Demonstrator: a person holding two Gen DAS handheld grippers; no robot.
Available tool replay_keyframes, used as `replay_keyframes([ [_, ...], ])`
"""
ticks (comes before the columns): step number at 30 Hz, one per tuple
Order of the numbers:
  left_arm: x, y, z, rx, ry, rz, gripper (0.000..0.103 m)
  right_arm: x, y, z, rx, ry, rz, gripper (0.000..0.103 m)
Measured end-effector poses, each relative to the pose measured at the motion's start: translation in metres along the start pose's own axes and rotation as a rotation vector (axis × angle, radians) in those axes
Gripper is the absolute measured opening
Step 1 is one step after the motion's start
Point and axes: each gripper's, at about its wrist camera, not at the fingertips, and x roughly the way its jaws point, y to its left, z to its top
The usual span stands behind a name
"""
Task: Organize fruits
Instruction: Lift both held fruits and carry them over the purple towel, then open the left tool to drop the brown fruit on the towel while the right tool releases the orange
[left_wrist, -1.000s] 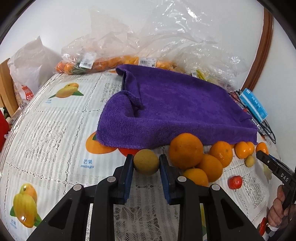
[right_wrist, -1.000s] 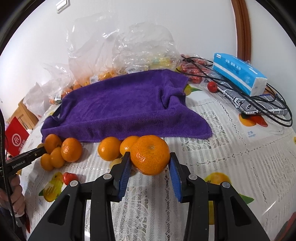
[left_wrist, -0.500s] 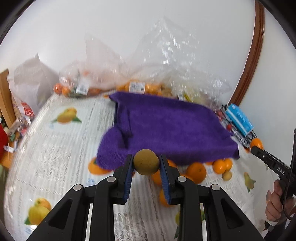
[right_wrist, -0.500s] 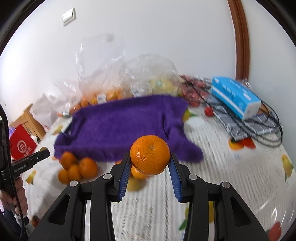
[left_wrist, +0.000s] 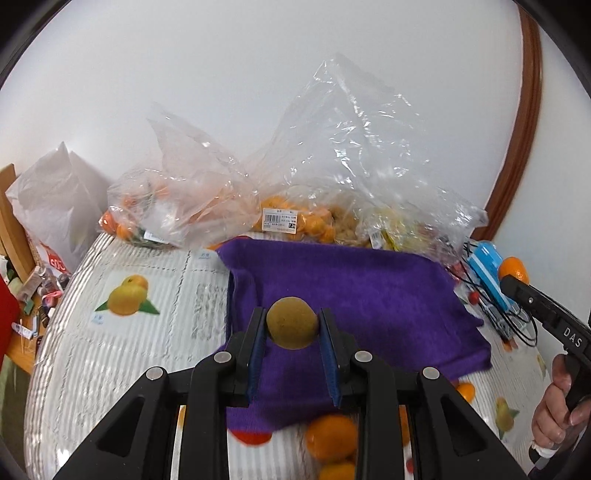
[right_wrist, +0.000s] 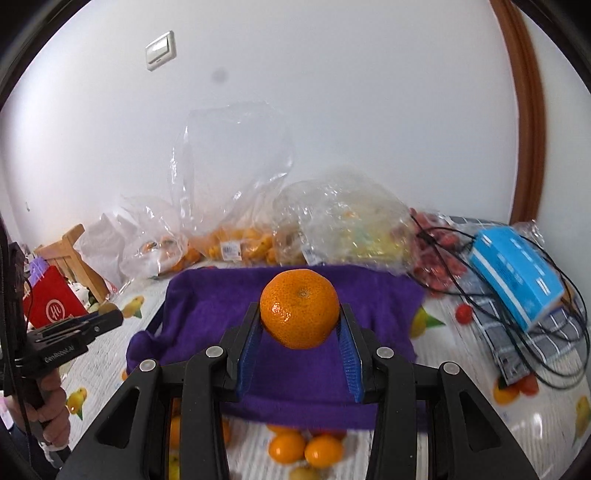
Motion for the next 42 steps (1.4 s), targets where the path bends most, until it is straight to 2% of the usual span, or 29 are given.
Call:
replay_keyframes([
  [5,0.037,-0.005,0.006,-0.003,0.016,0.009,0.027,0.026,-0.012,0.002,0.017,0.025,0.007,0.040],
  [10,0.068,-0.006,-0.007,-0.010,0.070,0.011,0.027,0.056,-0.028,-0.019,0.067,0.130,0.001,0.040],
  [13,0.077,-0.006,-0.016,0.008,0.097,0.019,0.027,0.071,-0.035,-0.029,0.075,0.154,-0.024,0.040],
  [17,0.085,-0.005,-0.020,0.007,0.121,0.017,0.027,0.081,-0.038,-0.037,0.119,0.196,0.006,0.040],
  [21,0.086,-0.005,-0.023,0.004,0.121,0.018,0.027,0.090,-0.030,-0.045,0.071,0.222,-0.031,0.040],
  [25,0.091,-0.001,-0.024,0.005,0.127,0.025,0.027,0.101,-0.032,-0.051,0.100,0.275,0.006,0.040],
  [28,0.092,-0.001,-0.023,0.000,0.129,0.024,0.027,0.103,-0.029,-0.054,0.063,0.270,-0.034,0.041],
  [33,0.091,-0.002,-0.023,0.002,0.132,0.009,0.027,0.104,-0.025,-0.055,0.044,0.273,-0.028,0.042],
  [37,0.088,-0.003,-0.023,-0.009,0.137,-0.016,0.039,0.098,-0.023,-0.051,0.034,0.248,-0.026,0.043],
  [42,0.080,-0.006,-0.019,0.002,0.111,0.003,0.041,0.085,-0.024,-0.046,0.029,0.199,-0.043,0.044],
])
